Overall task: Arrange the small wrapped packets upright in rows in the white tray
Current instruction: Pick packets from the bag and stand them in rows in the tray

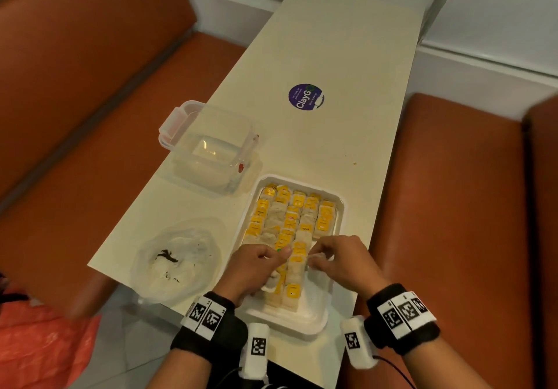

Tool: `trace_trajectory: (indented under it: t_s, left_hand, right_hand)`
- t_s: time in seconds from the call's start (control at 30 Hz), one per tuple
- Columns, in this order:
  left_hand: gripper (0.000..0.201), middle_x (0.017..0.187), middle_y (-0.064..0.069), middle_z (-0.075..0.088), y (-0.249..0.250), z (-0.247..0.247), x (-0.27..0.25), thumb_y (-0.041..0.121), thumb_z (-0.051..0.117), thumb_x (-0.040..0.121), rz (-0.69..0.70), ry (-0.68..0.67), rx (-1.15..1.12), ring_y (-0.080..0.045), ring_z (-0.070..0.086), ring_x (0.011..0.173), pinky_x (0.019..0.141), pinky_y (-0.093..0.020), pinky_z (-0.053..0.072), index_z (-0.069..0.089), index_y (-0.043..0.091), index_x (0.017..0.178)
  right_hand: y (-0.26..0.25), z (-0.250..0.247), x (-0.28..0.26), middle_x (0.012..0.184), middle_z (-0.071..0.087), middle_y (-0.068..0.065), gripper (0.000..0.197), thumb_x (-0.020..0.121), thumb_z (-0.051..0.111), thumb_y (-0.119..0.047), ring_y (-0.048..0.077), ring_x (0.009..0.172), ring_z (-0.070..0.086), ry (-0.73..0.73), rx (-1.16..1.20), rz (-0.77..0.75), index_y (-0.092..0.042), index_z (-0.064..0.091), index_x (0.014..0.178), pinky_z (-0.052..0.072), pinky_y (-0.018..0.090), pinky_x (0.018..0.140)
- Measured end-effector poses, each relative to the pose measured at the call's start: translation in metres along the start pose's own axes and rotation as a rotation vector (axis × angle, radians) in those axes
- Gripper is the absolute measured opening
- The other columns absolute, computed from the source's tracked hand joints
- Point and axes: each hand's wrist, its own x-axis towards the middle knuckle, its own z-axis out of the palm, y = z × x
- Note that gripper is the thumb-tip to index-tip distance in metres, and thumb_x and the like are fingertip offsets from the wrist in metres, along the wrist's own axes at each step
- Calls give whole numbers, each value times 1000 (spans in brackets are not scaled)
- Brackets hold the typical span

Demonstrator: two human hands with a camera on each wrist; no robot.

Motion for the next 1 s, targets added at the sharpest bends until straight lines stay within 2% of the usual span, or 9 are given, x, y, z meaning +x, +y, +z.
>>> trace_trajectory:
  t_s: [0.07,0.13,0.2,0.3,0.43,0.57,0.7,0.87,1.0]
  left_hand:
    - [51,67,3,61,-3,-1,-1,65,75,83,-48,9,-159,-7,43,46,41,-22,32,81,15,91]
    - [57,68,7,64,-6,-2,-2,66,74,81,-78,9,-277,-9,43,50,40,-23,30,81,12,96]
    - [61,71,5,64,-10,-3,-2,65,76,81,-99,12,-342,-11,44,51,39,-24,31,78,8,102]
    - [62,80,-7,60,-16,-2,-1,65,80,77,-105,1,-411,-14,46,54,38,-24,33,77,9,104]
    - [61,77,-6,58,-19,0,-1,64,81,78,-96,1,-438,-14,44,50,37,-25,34,77,10,103]
    - [62,66,3,57,-18,3,-2,68,80,76,-85,-5,-432,-12,44,47,39,-26,32,76,12,101]
    - [59,62,8,55,-15,4,-3,68,78,76,-83,1,-413,-11,43,47,40,-25,31,78,14,101]
    - [58,70,3,56,-15,5,-2,67,76,80,-88,3,-408,-11,42,48,40,-25,31,78,13,102]
    - [55,72,-1,55,-16,5,-3,65,74,85,-102,4,-423,-13,42,49,40,-25,31,79,13,101]
  right_hand:
    - [1,-3,10,81,74,-17,4,85,78,-33,1,79,66,57,-38,33,-30,77,84,52,27,72]
    - [0,-6,19,80,71,-17,3,85,78,-32,4,80,66,85,-95,63,-30,77,85,46,25,70]
    - [1,-6,28,81,72,-16,4,85,78,-33,9,83,66,103,-155,86,-30,77,85,45,28,76]
    - [-1,-5,39,83,75,-12,4,85,75,-31,14,85,67,112,-271,109,-31,75,81,47,36,92]
    - [-4,-4,51,77,71,-13,9,85,71,-24,17,84,67,140,-353,132,-30,74,79,44,35,88]
    - [-3,-4,60,84,75,-10,11,85,67,-24,19,87,67,156,-421,149,-29,76,85,31,33,81]
    - [1,-1,68,86,75,-11,16,87,69,-20,21,90,65,186,-486,165,-34,75,82,26,34,79]
    - [6,3,73,88,75,-11,14,90,69,-24,21,92,62,204,-533,172,-35,74,85,28,35,81]
    - [7,5,73,94,74,-6,4,89,72,-31,24,97,58,229,-597,172,-32,74,92,35,38,89]
